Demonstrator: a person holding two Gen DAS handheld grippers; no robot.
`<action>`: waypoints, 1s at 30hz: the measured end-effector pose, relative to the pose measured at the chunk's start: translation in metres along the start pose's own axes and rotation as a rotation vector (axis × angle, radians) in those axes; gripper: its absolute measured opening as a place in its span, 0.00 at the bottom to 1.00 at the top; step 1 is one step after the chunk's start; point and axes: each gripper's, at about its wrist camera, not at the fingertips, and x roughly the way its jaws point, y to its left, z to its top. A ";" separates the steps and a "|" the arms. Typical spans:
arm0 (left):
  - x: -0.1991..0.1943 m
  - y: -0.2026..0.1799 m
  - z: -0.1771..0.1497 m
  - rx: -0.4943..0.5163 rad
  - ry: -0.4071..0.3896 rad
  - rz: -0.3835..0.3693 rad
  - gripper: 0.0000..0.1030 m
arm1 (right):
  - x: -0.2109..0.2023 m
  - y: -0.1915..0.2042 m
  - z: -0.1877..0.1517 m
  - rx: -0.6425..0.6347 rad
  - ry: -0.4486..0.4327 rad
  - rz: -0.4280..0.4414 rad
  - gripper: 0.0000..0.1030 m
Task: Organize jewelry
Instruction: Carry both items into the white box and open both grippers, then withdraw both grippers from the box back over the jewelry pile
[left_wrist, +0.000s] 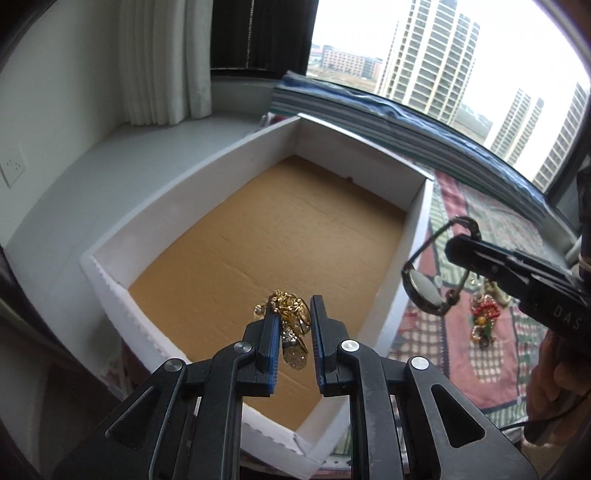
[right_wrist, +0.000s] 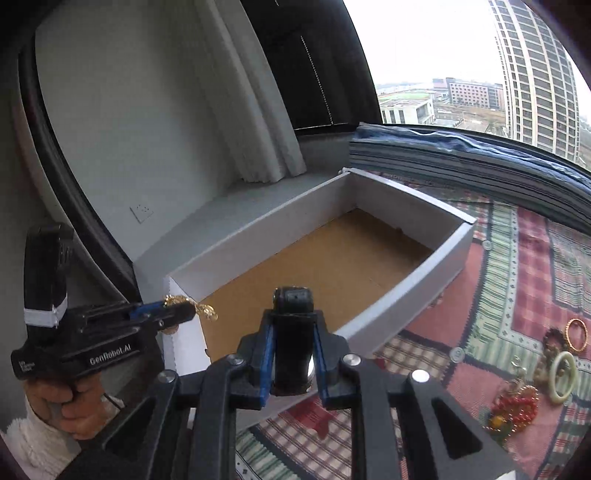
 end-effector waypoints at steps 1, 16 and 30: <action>0.007 0.004 -0.003 -0.011 0.013 0.010 0.14 | 0.018 0.004 0.004 -0.004 0.028 0.004 0.18; 0.017 -0.005 -0.029 0.081 -0.058 0.021 0.87 | 0.019 0.007 -0.001 0.018 0.025 -0.088 0.56; 0.046 -0.037 -0.034 0.237 -0.053 0.001 0.96 | -0.099 -0.031 -0.109 0.046 -0.071 -0.217 0.59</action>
